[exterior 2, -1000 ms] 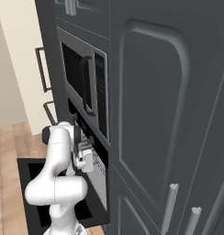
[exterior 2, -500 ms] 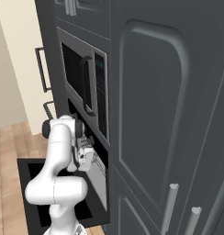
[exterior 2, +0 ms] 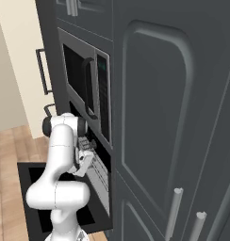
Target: Take the baked cake out of the oven and place it on the plate for cooling. Then close the oven door.
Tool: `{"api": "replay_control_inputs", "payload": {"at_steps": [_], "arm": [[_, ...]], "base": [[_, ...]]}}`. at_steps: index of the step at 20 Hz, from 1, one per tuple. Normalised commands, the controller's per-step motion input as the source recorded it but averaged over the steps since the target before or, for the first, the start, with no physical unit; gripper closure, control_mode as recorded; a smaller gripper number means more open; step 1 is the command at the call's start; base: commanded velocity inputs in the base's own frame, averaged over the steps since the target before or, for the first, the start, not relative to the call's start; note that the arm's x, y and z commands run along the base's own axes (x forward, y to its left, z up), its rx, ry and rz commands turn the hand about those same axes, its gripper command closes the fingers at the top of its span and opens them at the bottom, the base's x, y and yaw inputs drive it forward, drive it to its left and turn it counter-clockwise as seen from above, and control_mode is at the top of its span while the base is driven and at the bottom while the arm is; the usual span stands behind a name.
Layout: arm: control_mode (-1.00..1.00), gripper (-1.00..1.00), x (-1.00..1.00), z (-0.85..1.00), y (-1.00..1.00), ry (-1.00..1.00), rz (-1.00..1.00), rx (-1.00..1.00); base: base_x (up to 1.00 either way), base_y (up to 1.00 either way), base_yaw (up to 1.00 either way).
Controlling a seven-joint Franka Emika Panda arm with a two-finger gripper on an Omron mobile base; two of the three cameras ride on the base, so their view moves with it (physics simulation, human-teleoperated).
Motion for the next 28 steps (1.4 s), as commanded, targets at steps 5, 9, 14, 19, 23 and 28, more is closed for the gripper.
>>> {"api": "replay_control_inputs", "payload": {"at_steps": [5, 9, 14, 19, 23, 28], "arm": [[-1.0, 1.0, -0.44, -0.27, 0.75, 0.26, 0.07, 0.15], [-1.0, 1.0, -0.58, -0.27, 0.8, 0.24, 0.07, 0.14], [-1.0, 1.0, -0.71, -0.24, 0.82, 0.22, 0.07, 0.13], [-1.0, 1.0, -0.72, -0.24, 0.85, 0.17, 0.06, 0.09], [-1.0, 1.0, -0.79, -0.21, 0.86, 0.14, 0.06, 0.06], [-1.0, 1.0, -0.83, -0.17, 0.88, 0.12, 0.04, 0.02]], "base": [[0.0, 0.0, 0.0], [0.0, 0.0, 0.0], [0.0, 0.0, 0.0], [0.0, 0.0, 0.0], [0.0, 0.0, 0.0], [0.0, 0.0, 0.0]]}}
